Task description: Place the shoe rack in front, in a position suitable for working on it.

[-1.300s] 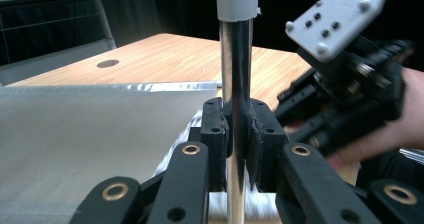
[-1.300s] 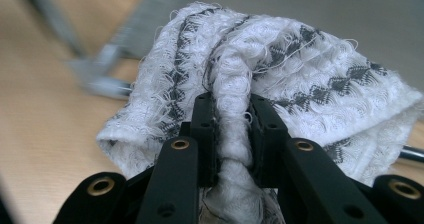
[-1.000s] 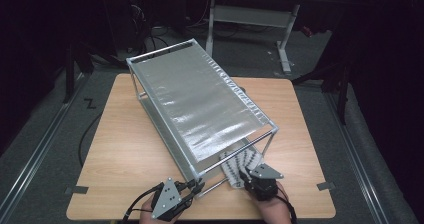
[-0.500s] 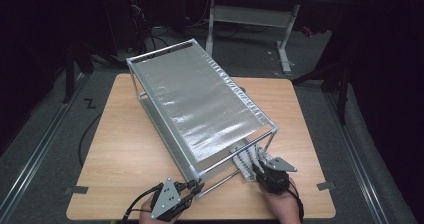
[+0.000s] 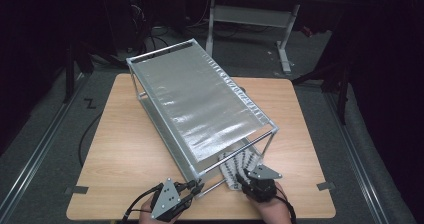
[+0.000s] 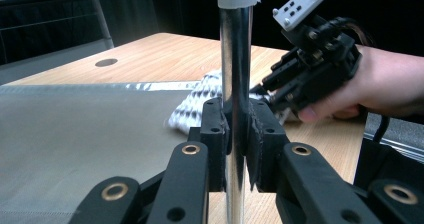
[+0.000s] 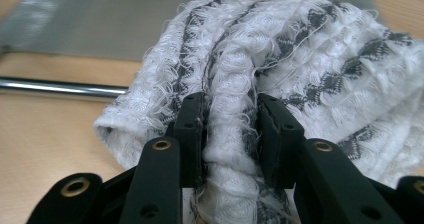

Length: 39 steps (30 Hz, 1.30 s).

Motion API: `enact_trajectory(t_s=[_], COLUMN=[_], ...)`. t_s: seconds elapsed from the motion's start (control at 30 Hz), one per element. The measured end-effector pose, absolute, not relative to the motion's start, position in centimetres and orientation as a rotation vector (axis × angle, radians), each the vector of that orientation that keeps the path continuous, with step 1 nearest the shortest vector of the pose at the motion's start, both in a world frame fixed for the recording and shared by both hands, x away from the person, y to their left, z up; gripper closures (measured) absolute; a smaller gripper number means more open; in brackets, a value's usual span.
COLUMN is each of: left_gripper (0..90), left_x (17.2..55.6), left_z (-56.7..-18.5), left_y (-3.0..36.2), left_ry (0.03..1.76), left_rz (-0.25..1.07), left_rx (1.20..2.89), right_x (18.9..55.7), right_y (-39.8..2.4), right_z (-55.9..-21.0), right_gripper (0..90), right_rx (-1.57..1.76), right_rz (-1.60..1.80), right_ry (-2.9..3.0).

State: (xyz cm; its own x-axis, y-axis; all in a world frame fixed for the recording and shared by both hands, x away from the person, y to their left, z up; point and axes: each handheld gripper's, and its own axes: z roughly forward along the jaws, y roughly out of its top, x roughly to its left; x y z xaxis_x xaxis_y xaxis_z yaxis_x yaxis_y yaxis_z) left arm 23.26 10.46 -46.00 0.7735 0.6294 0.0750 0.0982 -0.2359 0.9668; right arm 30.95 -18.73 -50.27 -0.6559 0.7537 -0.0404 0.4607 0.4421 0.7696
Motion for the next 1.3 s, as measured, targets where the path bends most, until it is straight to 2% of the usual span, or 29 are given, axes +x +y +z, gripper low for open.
enact_trajectory(t_s=[0.53,0.77,1.07,1.2,1.23,1.27,1.3], left_gripper=[79.7,79.7,79.7,79.6,79.6,79.6,79.6], left_x=[23.3,23.3,23.3,23.3,23.3,23.3,23.3], left_z=[-46.0,-46.0,-46.1,-46.1,-46.1,-46.1,-46.1], left_y=[10.5,10.4,10.4,10.4,10.4,10.4,10.4], left_ry=[0.572,0.573,0.573,0.572,0.573,0.574,0.574], left_rz=[0.547,0.546,0.546,0.547,0.546,0.544,0.542], left_rx=[1.763,1.761,1.761,1.765,1.764,1.762,1.762], right_x=[26.8,26.6,26.8,27.2,27.3,27.3,27.6], right_y=[-12.4,-12.1,-11.4,-11.6,-12.0,-12.0,-12.7], right_z=[-50.3,-49.2,-49.6,-50.0,-50.1,-50.1,-50.2], right_gripper=[62.3,43.6,34.7,35.0,38.7,38.7,43.7], right_rx=[0.734,0.867,0.993,1.019,1.022,1.022,1.003], right_rz=[1.161,1.240,1.119,1.068,1.044,1.044,1.032], right_ry=[2.541,2.435,2.311,2.315,2.312,2.312,2.323])
